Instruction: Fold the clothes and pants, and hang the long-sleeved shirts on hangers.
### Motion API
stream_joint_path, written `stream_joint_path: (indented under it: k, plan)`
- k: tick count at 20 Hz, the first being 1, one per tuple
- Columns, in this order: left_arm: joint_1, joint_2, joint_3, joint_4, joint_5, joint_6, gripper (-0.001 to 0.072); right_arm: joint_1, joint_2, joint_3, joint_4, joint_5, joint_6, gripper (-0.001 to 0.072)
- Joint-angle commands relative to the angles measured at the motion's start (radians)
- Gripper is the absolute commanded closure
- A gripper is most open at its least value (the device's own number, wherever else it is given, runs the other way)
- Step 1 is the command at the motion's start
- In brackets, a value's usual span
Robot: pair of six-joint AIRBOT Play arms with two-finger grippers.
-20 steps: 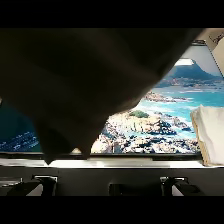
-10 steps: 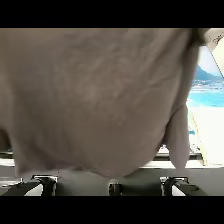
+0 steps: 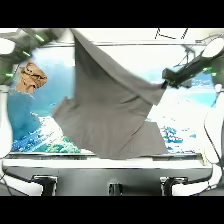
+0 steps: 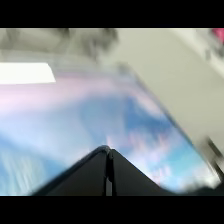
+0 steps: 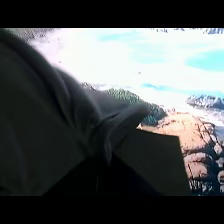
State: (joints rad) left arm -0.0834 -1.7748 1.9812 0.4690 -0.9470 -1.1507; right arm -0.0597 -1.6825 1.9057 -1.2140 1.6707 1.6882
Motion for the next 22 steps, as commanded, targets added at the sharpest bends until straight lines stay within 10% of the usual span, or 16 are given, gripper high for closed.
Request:
stream_joint_path:
  k: [1, 3, 9, 22]
  plan:
    - [-0.058, -0.175, -0.004, 0.198, -0.369, -0.39, 0.0586, 0.001, -0.11, -0.003, 0.008, 0.142, -0.002, 0.0677]
    - [-0.063, -0.197, -0.004, 0.24, -0.473, -0.433, -0.0003, 0.001, -0.113, -0.003, 0.0, 0.136, -0.008, 0.0677]
    - [0.031, -0.094, -0.064, 0.603, -0.808, -0.451, -0.0005, 0.001, -0.113, -0.003, -0.073, 0.173, -0.054, 0.0677]
    - [0.103, 0.401, -1.287, 0.306, -0.151, -0.29, 0.0127, 0.001, -0.113, -0.003, -0.05, 0.145, -0.054, 0.0677]
